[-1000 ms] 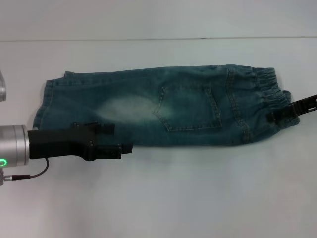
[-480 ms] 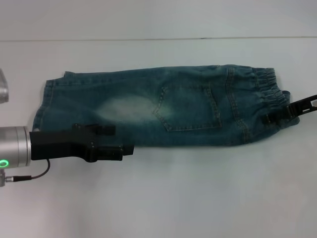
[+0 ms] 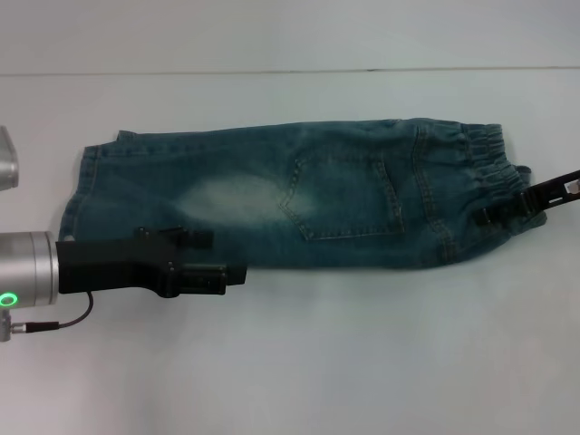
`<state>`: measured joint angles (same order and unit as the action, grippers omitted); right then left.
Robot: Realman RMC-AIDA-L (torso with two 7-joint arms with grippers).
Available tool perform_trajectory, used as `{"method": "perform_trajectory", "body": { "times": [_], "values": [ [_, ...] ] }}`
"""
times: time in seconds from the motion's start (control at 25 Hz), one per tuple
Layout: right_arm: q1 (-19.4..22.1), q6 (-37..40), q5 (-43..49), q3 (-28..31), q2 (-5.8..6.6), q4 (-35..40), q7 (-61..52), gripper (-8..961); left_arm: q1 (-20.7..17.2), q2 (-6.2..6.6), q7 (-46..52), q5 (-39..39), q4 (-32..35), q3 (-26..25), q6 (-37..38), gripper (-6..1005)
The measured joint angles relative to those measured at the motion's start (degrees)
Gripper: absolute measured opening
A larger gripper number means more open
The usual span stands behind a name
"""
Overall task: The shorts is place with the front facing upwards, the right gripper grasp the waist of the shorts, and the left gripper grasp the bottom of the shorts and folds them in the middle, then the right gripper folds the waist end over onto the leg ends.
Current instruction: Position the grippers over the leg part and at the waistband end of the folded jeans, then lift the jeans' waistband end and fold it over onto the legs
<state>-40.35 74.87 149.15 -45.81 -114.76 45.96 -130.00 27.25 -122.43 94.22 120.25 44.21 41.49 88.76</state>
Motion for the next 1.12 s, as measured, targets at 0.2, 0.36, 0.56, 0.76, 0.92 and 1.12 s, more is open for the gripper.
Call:
{"method": "perform_trajectory", "body": {
  "times": [0.2,0.36,0.56,0.76,0.92,1.12],
  "values": [
    [0.1,-0.7,-0.1,0.2,-0.17,0.1,1.0,809,0.0,0.00,0.0,0.0,0.0,-0.1,-0.1,934],
    [0.2,-0.8,-0.4,0.4,-0.19,0.1,2.0,796,0.0,0.00,-0.1,0.0,0.0,-0.2,-0.1,933],
    [0.2,-0.8,-0.4,0.1,-0.20,0.2,2.3,549,0.0,-0.02,-0.1,-0.1,0.0,-0.2,-0.5,931],
    [0.2,-0.6,-0.4,0.1,-0.30,0.2,2.8,296,0.4,-0.30,-0.3,-0.5,0.0,-0.4,-0.9,929],
    [0.1,-0.5,-0.4,0.0,-0.29,0.2,2.9,176,0.8,-0.83,-1.0,-1.7,0.1,-0.5,-1.8,928],
    [0.1,-0.3,-0.5,0.2,-0.21,0.2,2.9,109,1.6,-1.43,-5.1,-6.8,-2.1,-0.5,-4.6,926]
  ]
}}
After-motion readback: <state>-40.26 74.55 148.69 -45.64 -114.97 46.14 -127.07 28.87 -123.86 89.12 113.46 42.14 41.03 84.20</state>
